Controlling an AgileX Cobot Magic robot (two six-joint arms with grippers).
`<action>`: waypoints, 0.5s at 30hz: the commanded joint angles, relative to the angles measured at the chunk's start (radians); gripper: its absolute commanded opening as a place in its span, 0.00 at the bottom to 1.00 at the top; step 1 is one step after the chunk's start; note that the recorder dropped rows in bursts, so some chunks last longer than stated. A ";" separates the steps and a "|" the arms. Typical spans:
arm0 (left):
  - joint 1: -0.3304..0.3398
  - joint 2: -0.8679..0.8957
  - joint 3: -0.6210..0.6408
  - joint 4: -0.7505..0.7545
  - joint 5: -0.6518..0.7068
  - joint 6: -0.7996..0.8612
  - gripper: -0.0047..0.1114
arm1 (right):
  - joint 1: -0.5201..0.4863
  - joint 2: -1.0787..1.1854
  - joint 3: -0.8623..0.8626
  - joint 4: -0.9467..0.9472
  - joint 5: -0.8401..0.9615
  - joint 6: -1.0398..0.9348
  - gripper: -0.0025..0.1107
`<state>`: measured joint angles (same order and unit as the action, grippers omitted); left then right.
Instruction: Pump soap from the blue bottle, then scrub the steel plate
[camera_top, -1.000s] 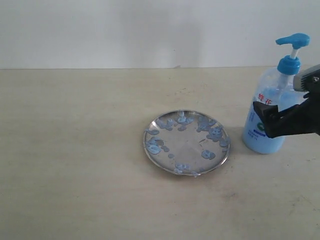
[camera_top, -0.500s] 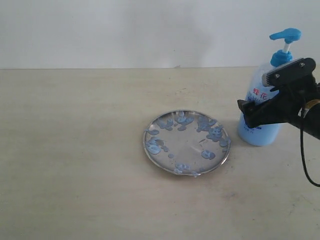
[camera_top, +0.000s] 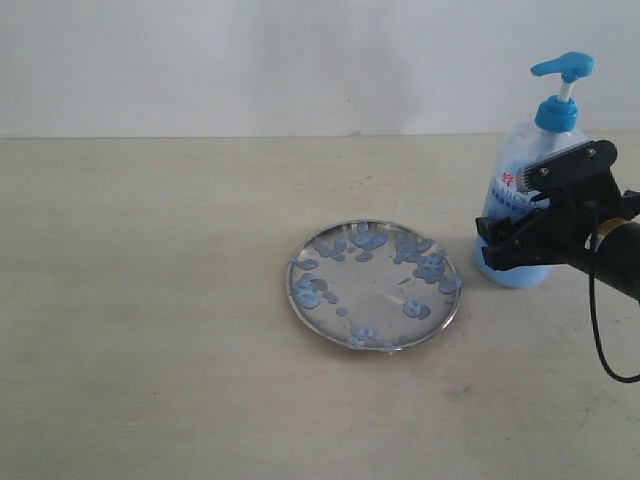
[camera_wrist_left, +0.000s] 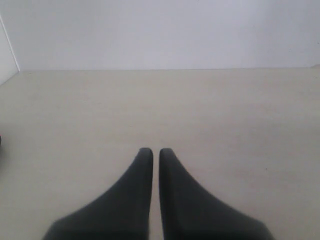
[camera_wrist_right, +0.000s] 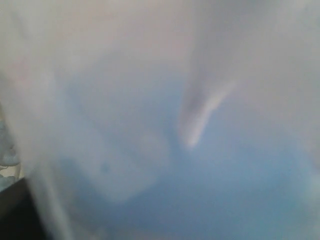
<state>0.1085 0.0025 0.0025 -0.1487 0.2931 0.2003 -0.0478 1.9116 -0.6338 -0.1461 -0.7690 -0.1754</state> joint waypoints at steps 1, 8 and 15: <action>0.002 -0.002 -0.002 0.003 -0.009 0.002 0.08 | -0.002 -0.002 -0.006 0.008 -0.027 -0.007 0.02; 0.002 -0.002 -0.002 0.003 -0.009 0.002 0.08 | -0.002 -0.002 -0.006 0.008 -0.029 -0.007 0.02; 0.002 -0.002 -0.002 -0.117 -0.071 -0.053 0.08 | -0.002 -0.002 -0.006 0.008 -0.043 -0.007 0.02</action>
<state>0.1085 0.0025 0.0025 -0.1654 0.2839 0.1955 -0.0478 1.9116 -0.6338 -0.1461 -0.7715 -0.1693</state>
